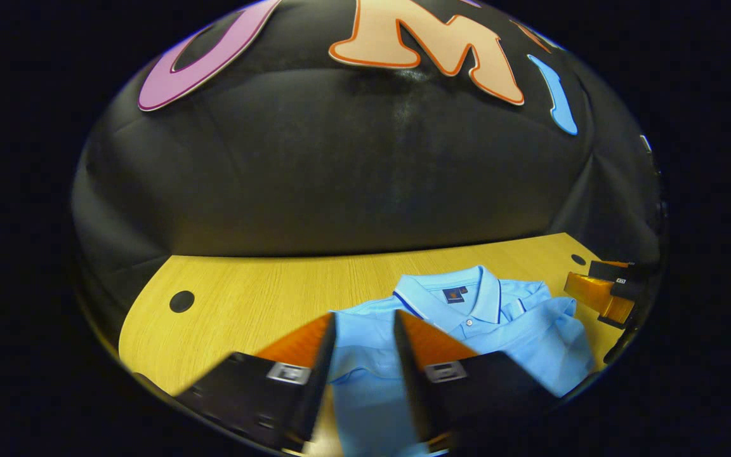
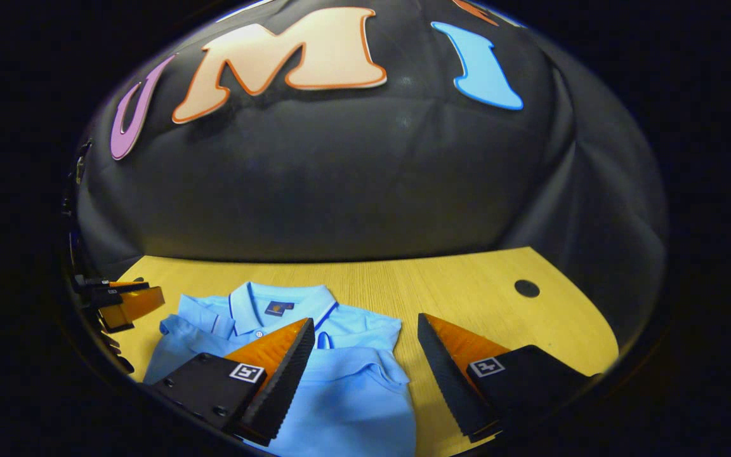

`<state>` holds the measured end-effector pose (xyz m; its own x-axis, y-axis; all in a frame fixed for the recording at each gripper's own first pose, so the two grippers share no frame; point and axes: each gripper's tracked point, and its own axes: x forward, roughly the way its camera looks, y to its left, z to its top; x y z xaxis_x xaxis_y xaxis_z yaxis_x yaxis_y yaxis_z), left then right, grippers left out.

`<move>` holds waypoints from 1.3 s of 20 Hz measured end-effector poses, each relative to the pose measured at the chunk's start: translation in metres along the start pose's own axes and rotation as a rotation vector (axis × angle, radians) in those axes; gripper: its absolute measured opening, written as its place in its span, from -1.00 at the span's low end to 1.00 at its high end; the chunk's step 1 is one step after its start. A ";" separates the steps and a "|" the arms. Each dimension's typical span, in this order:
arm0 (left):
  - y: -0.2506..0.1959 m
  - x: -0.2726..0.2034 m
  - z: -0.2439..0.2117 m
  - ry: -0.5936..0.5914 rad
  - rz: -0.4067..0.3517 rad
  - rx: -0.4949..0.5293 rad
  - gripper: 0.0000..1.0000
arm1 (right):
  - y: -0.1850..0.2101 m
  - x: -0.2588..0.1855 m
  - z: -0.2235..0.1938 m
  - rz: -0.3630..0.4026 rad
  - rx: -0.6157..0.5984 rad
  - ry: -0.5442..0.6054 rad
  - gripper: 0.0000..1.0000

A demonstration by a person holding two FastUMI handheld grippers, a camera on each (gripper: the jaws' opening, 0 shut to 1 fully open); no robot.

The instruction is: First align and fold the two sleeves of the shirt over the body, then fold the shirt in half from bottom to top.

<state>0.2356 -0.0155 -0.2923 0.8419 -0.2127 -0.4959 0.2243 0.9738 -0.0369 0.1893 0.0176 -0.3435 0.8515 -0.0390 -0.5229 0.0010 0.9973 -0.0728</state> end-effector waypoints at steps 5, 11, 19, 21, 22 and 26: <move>-0.011 -0.079 0.048 -0.154 0.045 0.010 0.87 | -0.006 -0.079 0.059 -0.007 -0.011 -0.185 1.00; -0.041 -0.207 0.096 -0.329 0.099 -0.019 0.89 | -0.021 -0.209 0.099 0.037 0.030 -0.340 0.99; -0.067 -0.342 0.092 -0.427 0.152 0.054 0.87 | -0.030 -0.339 0.085 0.126 0.019 -0.374 0.99; -0.074 -0.359 0.084 -0.428 0.148 0.041 0.87 | -0.033 -0.354 0.078 0.129 0.008 -0.370 0.99; -0.075 -0.364 0.079 -0.422 0.147 0.042 0.87 | -0.033 -0.360 0.074 0.131 0.006 -0.363 0.99; -0.079 -0.387 0.084 -0.447 0.144 0.066 0.88 | -0.028 -0.380 0.079 0.152 -0.006 -0.377 0.99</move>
<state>-0.0663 -0.0171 -0.0247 0.9921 -0.1041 -0.0695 0.1087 0.9918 0.0671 -0.0926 0.0090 -0.0760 0.9744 0.1350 -0.1798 -0.1415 0.9896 -0.0241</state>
